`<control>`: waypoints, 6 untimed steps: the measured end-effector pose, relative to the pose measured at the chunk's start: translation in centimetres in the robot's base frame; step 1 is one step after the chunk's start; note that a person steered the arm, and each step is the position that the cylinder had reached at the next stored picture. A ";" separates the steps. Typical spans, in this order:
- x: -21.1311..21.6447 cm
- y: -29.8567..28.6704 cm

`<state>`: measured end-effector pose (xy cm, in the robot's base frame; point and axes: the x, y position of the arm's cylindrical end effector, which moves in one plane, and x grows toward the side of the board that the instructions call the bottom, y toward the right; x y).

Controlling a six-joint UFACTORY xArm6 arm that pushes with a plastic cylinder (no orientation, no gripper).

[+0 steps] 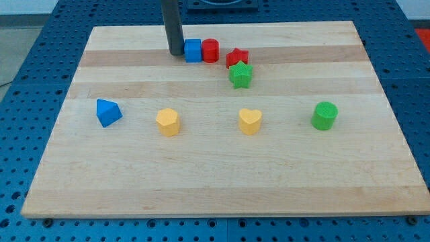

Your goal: Push the blue triangle to the bottom left of the blue cube

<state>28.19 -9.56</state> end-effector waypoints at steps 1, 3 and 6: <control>2.0 -0.9; 13.6 -12.8; 21.8 -15.5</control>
<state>50.01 -25.09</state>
